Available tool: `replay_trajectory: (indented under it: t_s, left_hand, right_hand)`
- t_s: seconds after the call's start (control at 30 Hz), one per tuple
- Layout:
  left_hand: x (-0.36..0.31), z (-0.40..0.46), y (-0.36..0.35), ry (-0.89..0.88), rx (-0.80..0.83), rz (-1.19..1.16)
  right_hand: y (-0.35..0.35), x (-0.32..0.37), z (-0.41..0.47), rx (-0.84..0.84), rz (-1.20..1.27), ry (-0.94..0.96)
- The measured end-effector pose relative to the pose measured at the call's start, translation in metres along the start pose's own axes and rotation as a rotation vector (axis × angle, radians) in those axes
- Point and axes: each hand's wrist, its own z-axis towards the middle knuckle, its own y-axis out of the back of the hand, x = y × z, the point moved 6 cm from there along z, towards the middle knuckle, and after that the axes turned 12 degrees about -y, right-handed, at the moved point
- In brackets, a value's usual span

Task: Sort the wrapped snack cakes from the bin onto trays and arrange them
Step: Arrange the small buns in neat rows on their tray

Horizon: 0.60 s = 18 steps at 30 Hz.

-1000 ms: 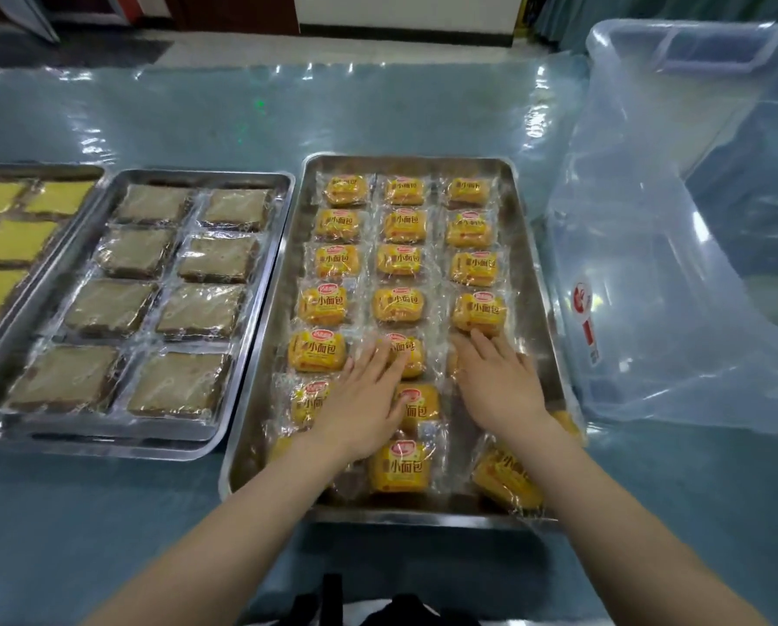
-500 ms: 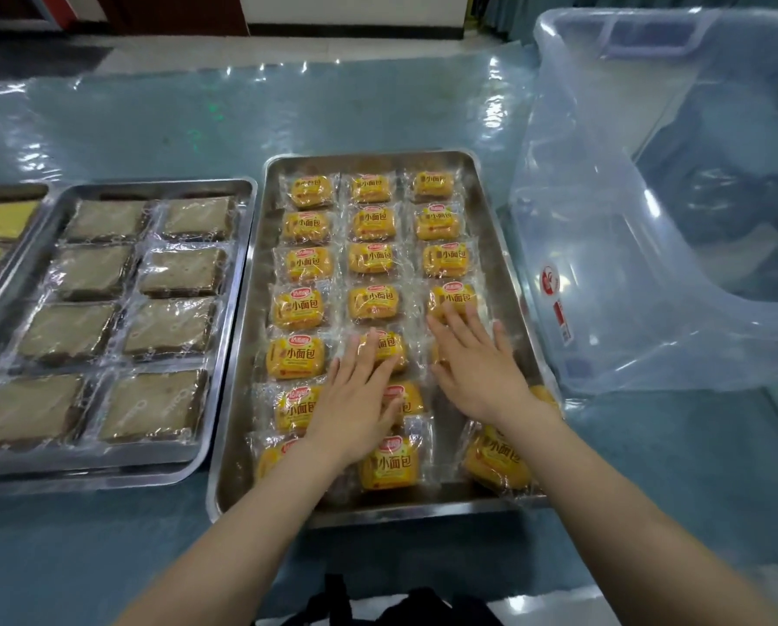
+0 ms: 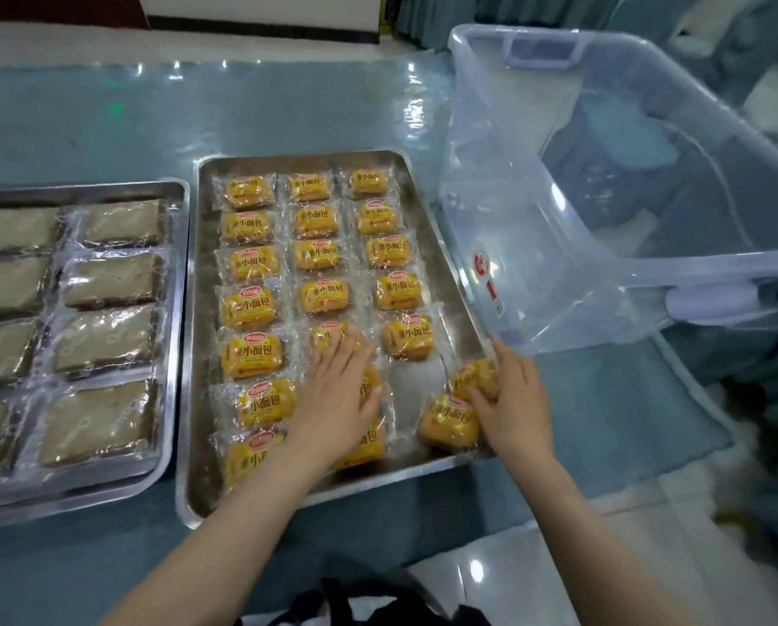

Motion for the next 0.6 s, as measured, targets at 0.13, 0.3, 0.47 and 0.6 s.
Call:
replay_trajectory:
  t_s: [0.13,0.3,0.47,0.6]
  left_hand:
    - [-0.002,-0.007,0.005,-0.004,-0.023,-0.079]
    - [-0.006,-0.014,0.012,-0.015,-0.027,-0.158]
    - [-0.025,-0.009,0.020,0.079,-0.097,-0.636]
    - [-0.033,-0.007,0.022,0.177,-0.152,-0.806]
  right_hand:
    - [-0.002,-0.004,-0.006,0.006,0.154,-0.105]
    - [0.015,0.010,-0.019,-0.069,0.520,-0.141]
    - [0.022,0.030,-0.032,0.063,0.832,-0.148]
    - [0.013,0.042,-0.041,0.247,0.822,-0.128]
